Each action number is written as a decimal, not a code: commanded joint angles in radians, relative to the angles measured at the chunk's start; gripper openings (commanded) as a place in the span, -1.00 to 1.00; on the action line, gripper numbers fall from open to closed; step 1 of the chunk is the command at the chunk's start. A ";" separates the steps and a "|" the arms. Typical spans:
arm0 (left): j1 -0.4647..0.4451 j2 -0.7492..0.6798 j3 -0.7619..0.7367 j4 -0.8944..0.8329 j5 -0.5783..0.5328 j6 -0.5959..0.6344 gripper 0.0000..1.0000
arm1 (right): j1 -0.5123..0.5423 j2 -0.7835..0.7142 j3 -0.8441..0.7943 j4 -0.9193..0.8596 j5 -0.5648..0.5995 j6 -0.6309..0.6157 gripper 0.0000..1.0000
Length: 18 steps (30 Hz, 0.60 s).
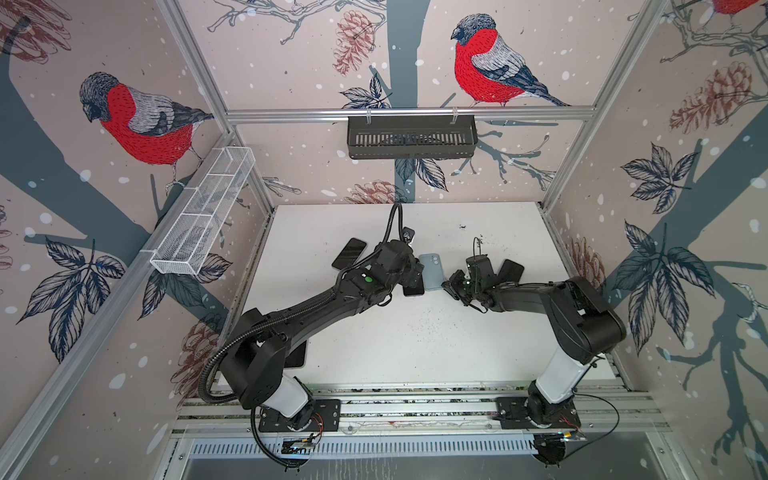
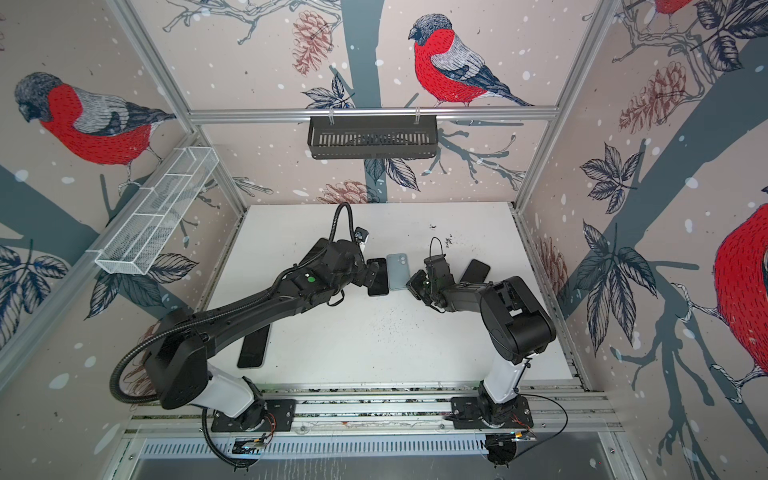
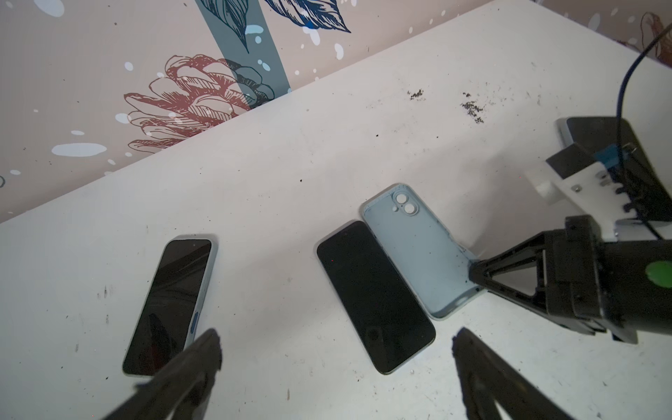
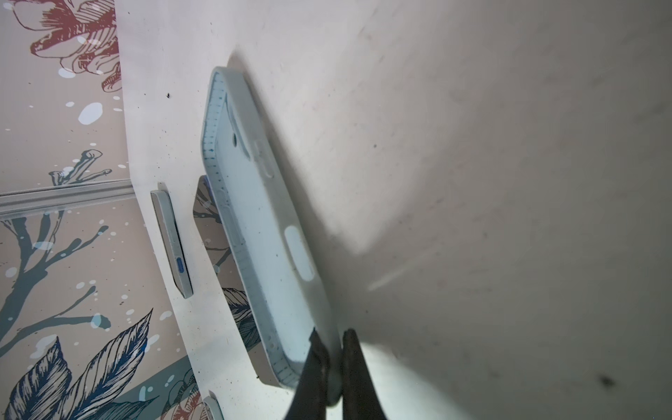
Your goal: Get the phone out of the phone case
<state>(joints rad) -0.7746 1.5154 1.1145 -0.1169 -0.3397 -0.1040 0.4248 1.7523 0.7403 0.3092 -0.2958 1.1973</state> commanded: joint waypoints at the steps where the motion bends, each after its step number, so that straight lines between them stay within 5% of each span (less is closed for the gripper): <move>1: 0.006 -0.023 0.011 0.004 0.017 -0.042 0.96 | 0.017 0.009 0.010 0.013 0.023 -0.019 -0.95; 9: 0.011 -0.028 0.032 -0.006 0.011 -0.034 0.96 | 0.047 0.011 0.004 -0.012 0.027 -0.013 -0.76; 18: 0.018 -0.032 0.050 -0.018 0.011 -0.046 0.97 | 0.057 -0.030 0.008 -0.098 0.039 -0.038 0.09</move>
<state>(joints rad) -0.7609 1.4910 1.1526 -0.1238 -0.3328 -0.1337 0.4797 1.7332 0.7475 0.2996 -0.2779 1.1782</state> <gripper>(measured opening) 0.983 0.535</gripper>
